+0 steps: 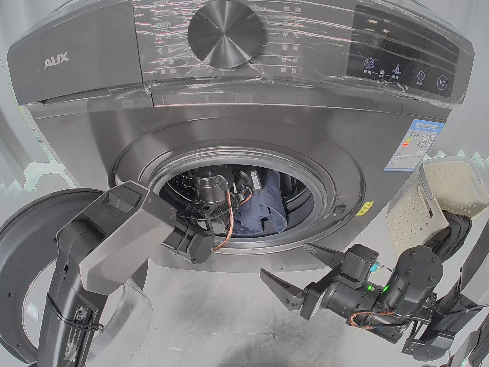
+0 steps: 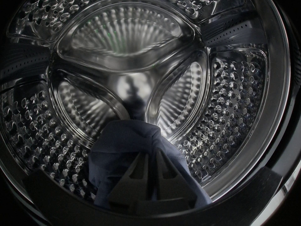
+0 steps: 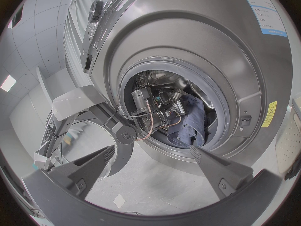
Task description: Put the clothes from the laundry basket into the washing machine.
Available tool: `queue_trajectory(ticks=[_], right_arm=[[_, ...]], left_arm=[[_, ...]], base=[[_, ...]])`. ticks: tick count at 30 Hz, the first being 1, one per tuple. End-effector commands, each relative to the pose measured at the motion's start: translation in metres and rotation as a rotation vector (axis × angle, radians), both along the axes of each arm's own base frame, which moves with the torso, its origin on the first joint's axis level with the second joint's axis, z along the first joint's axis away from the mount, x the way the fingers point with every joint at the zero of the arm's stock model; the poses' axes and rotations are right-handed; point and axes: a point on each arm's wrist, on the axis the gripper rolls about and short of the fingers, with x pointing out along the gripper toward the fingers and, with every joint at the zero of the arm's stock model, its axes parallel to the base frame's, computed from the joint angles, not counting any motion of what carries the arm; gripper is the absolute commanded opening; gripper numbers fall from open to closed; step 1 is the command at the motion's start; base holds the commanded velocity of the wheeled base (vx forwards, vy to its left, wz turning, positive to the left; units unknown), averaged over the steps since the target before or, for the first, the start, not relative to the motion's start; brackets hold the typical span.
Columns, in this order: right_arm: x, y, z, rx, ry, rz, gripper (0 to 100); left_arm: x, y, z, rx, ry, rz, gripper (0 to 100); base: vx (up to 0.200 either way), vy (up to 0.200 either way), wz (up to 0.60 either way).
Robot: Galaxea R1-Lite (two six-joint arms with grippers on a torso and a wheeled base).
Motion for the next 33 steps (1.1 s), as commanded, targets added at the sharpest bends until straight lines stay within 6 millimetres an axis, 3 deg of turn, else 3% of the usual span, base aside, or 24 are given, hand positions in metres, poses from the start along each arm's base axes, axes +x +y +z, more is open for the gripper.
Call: queue_trajectory(ticks=[1,10,19,31,32,33], right_arm=[[0.0,0.0,0.0,0.0,0.0,0.0,100],[0.0,0.0,0.0,0.0,0.0,0.0,100],[0.0,0.0,0.0,0.0,0.0,0.0,100],[0.0,0.0,0.0,0.0,0.0,0.0,100],[0.0,0.0,0.0,0.0,0.0,0.0,100],[0.0,0.0,0.0,0.0,0.0,0.0,100]], left_arm=[[0.0,0.001,-0.006,0.007,0.013,0.003,100],[-0.035,0.003,-0.031,0.109,0.16,-0.061,100],[-0.057,0.014,-0.059,0.196,0.276,-0.105,100],[-0.051,0.012,-0.074,0.222,0.289,-0.116,100],[-0.05,0.012,-0.074,0.222,0.288,-0.116,0],[-0.049,0.011,-0.072,0.215,0.281,-0.116,0]], base=[[0.0,0.0,0.0],[0.0,0.0,0.0],[0.0,0.0,0.0],[0.0,0.0,0.0],[0.0,0.0,0.0],[0.0,0.0,0.0]])
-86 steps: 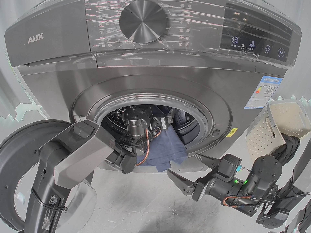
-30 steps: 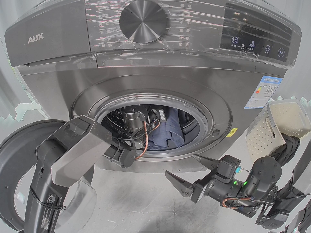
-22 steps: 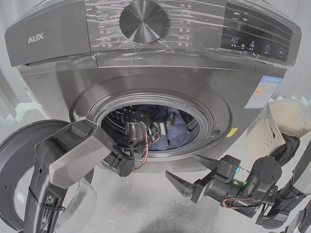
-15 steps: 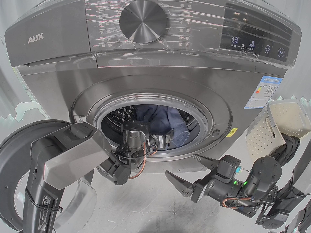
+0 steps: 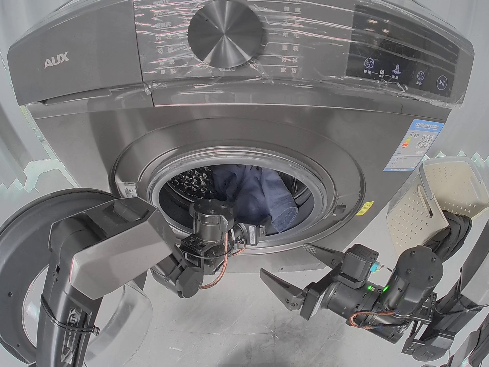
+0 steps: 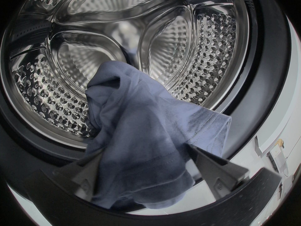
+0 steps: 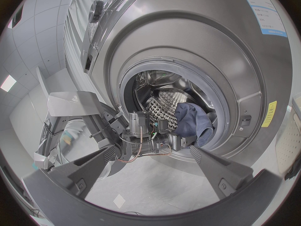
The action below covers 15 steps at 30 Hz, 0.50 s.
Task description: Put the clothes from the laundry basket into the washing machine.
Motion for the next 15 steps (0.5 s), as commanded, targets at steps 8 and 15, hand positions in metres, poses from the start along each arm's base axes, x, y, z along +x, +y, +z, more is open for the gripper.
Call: queue_trajectory(ticks=[8,15], right_arm=[[0.001,0.001,0.001,0.005,-0.003,0.0,100],[0.001,0.001,0.001,0.006,-0.004,0.0,100]], left_arm=[[0.019,-0.009,0.026,-0.078,-0.091,0.022,0],[0.033,-0.014,0.046,-0.151,-0.163,0.065,0]], base=[[0.0,0.0,0.0],[0.0,0.0,0.0]])
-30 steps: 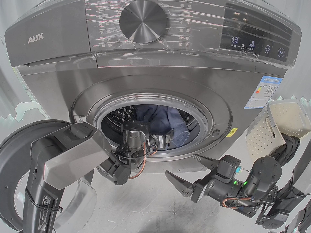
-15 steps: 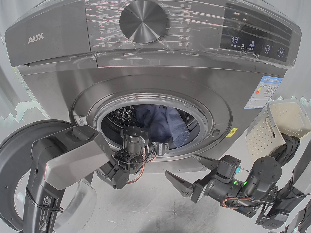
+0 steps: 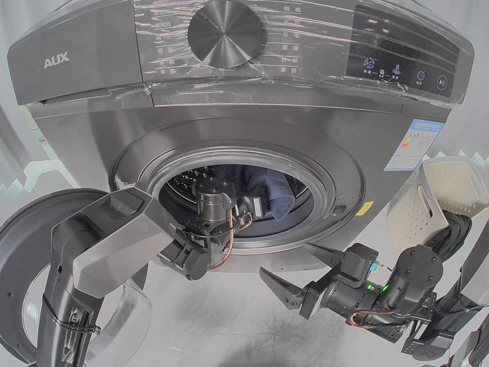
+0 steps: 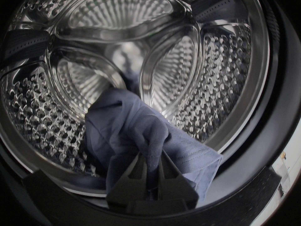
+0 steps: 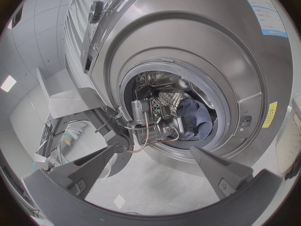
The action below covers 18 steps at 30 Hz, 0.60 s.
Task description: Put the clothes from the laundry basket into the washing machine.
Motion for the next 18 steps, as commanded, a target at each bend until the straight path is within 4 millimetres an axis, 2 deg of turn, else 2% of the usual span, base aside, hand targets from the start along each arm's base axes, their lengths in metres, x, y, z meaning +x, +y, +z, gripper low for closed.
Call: queue_trajectory(ticks=[1,10,18], right_arm=[[0.0,0.0,0.0,0.0,0.0,0.0,100],[0.0,0.0,0.001,0.005,-0.002,0.0,100],[0.0,0.0,0.001,0.005,-0.002,-0.001,100]], left_arm=[[0.017,-0.002,0.014,-0.06,-0.076,0.045,0],[0.044,0.0,0.024,-0.128,-0.173,0.116,0],[0.053,0.001,0.018,-0.125,-0.173,0.138,0]], base=[[0.0,0.0,0.0],[0.0,0.0,0.0],[0.0,0.0,0.0]])
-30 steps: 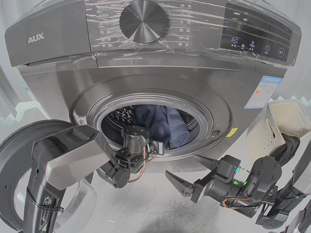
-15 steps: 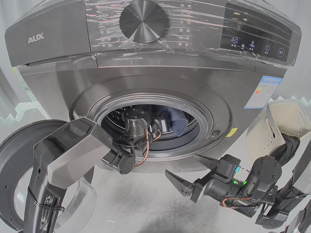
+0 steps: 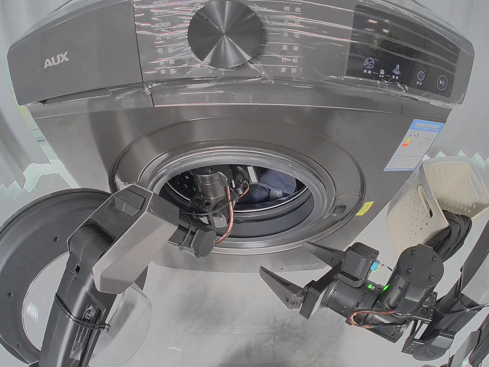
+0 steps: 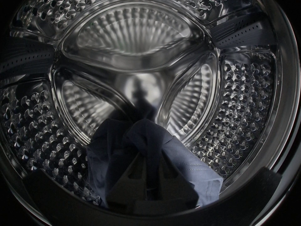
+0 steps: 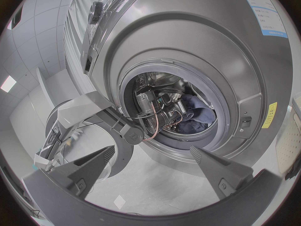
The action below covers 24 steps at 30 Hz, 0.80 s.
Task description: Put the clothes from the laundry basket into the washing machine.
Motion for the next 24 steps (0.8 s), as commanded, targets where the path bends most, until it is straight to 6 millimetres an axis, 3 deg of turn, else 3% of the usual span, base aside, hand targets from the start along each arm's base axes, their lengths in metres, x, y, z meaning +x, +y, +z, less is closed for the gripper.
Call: queue_trajectory(ticks=[1,8,19,20,24], right_arm=[[0.0,0.0,0.0,0.001,0.0,0.0,100],[0.0,0.0,0.0,0.001,0.0,0.001,100],[0.001,-0.001,0.001,0.001,-0.002,-0.002,100],[0.001,-0.001,0.001,0.001,-0.002,-0.002,100],[0.001,-0.001,0.001,0.001,-0.002,-0.003,100]], left_arm=[[0.006,0.0,-0.01,0.005,0.011,0.01,0],[0.015,-0.001,0.001,-0.006,-0.005,0.019,0],[0.015,-0.003,-0.007,0.011,0.015,0.015,0],[0.014,-0.004,-0.008,0.01,0.017,0.013,100],[0.011,-0.007,-0.011,0.013,0.033,0.004,100]], base=[[0.0,0.0,0.0],[0.0,0.0,0.0],[0.0,0.0,0.0],[0.0,0.0,0.0],[0.0,0.0,0.0]])
